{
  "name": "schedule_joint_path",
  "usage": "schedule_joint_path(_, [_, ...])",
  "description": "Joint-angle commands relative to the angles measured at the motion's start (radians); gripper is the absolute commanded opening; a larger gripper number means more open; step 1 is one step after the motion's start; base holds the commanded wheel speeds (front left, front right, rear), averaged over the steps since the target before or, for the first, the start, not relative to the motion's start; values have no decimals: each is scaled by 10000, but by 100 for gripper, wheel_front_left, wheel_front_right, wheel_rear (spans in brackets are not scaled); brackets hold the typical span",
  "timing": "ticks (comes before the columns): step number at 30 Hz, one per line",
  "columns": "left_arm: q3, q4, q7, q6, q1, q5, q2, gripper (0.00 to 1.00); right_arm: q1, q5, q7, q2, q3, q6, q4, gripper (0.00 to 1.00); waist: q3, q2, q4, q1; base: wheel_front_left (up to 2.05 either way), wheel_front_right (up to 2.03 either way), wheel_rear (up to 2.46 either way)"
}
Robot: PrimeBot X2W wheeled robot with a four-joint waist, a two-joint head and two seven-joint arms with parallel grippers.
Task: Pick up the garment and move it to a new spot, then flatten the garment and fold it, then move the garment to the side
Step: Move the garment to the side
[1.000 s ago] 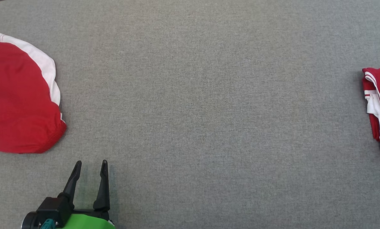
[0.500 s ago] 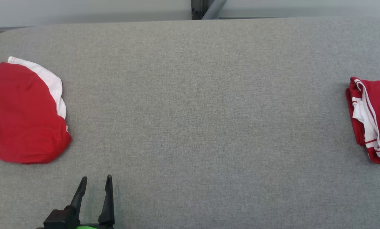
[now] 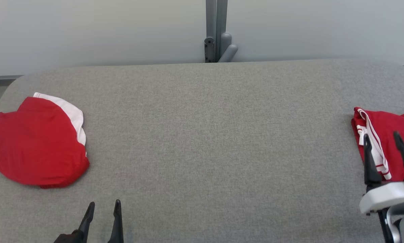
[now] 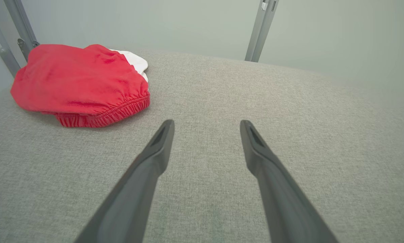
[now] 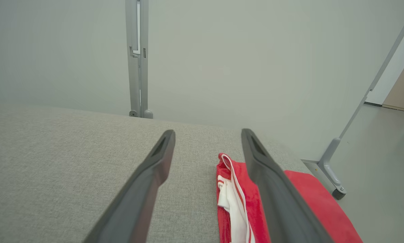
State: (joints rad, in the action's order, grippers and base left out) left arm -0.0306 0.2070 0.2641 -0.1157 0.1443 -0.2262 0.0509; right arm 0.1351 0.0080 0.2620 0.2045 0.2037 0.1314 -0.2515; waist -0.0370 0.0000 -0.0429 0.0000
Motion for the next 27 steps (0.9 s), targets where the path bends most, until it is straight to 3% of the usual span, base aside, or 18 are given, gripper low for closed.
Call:
schedule_joint_path(1, [-35, 50, -3, 31, 150, 2, 11, 100, -475, 80, 28, -92, -98, -14, 226, 100, 314, 0, -46, 0, 0, 0, 0])
schedule_joint_path(5, [-161, 67, -3, 101, 122, -3, 11, 100, -1577, -42, 28, -800, -276, -14, 785, 100, 427, 0, -71, 0, 0, 0, 0])
schedule_joint_path(11, [-252, 124, -3, 111, 180, -44, 11, 100, -2489, -71, 30, -1343, -343, -14, 1064, 100, 605, 0, -109, 0, 0, 0, 0])
schedule_joint_path(18, [-373, 175, -3, 290, 139, -309, 11, 100, -3047, 109, 31, -1519, 66, -13, 995, 100, 804, 0, -153, 0, 0, 0, 0])
schedule_joint_path(27, [-461, 143, -3, 342, -12, -357, 11, 100, -3149, 533, 32, -1527, -141, -13, 719, 100, 827, 0, -5, 0, 0, 0, 0])
